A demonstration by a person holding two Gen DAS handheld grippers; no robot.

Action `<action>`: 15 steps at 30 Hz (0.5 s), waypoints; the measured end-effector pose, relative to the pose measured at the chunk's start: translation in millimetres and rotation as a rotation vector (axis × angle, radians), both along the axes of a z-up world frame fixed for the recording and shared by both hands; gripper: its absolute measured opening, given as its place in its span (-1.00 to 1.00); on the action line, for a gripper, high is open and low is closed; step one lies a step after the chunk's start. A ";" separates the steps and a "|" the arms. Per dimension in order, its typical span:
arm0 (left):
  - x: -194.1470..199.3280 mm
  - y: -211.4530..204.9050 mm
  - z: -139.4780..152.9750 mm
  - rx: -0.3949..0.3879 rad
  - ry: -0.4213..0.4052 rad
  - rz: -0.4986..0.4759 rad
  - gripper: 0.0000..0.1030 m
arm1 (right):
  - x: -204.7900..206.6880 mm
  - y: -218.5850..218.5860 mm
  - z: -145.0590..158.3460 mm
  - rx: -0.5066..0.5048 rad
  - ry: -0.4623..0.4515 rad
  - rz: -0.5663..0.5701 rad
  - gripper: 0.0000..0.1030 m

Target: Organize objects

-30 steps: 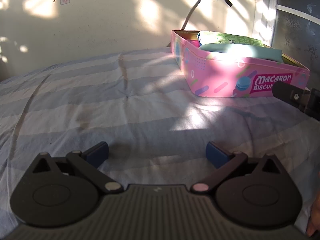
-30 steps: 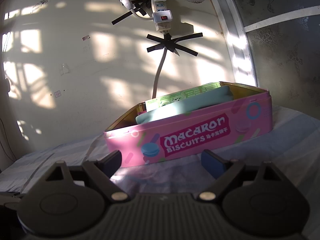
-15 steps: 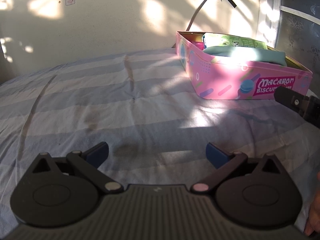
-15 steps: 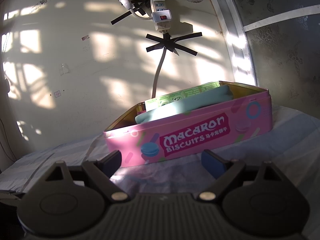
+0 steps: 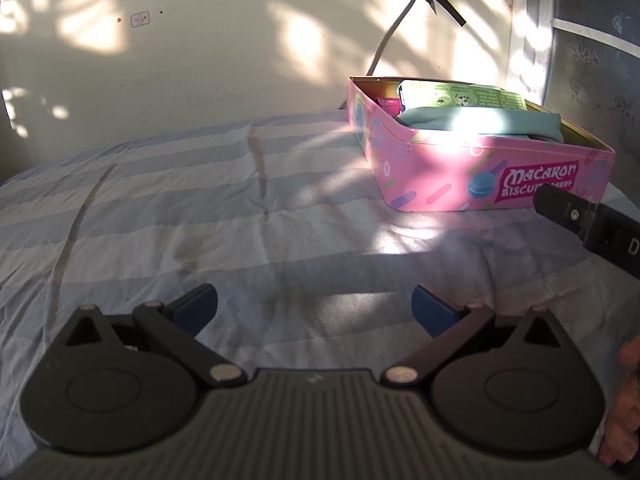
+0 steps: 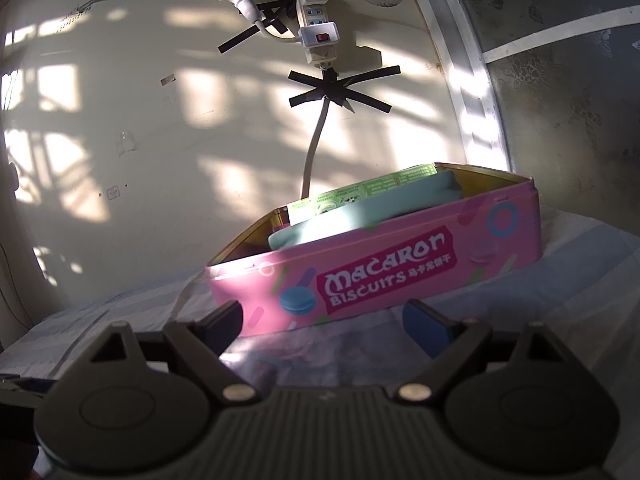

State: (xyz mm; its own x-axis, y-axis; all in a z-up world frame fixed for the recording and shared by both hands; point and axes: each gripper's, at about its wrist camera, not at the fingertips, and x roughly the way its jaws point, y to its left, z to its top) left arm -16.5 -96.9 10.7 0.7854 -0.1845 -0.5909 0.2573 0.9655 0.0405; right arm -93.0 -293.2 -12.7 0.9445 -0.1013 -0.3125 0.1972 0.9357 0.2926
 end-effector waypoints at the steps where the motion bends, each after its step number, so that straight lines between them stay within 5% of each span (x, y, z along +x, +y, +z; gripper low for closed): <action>1: 0.4 -0.1 -0.3 0.001 0.001 -0.001 1.00 | -0.2 -0.1 -0.1 0.000 0.000 0.000 0.76; 15: 2.8 -0.2 -4.4 -0.002 0.025 -0.010 1.00 | -0.2 0.4 -0.2 0.000 0.000 -0.002 0.77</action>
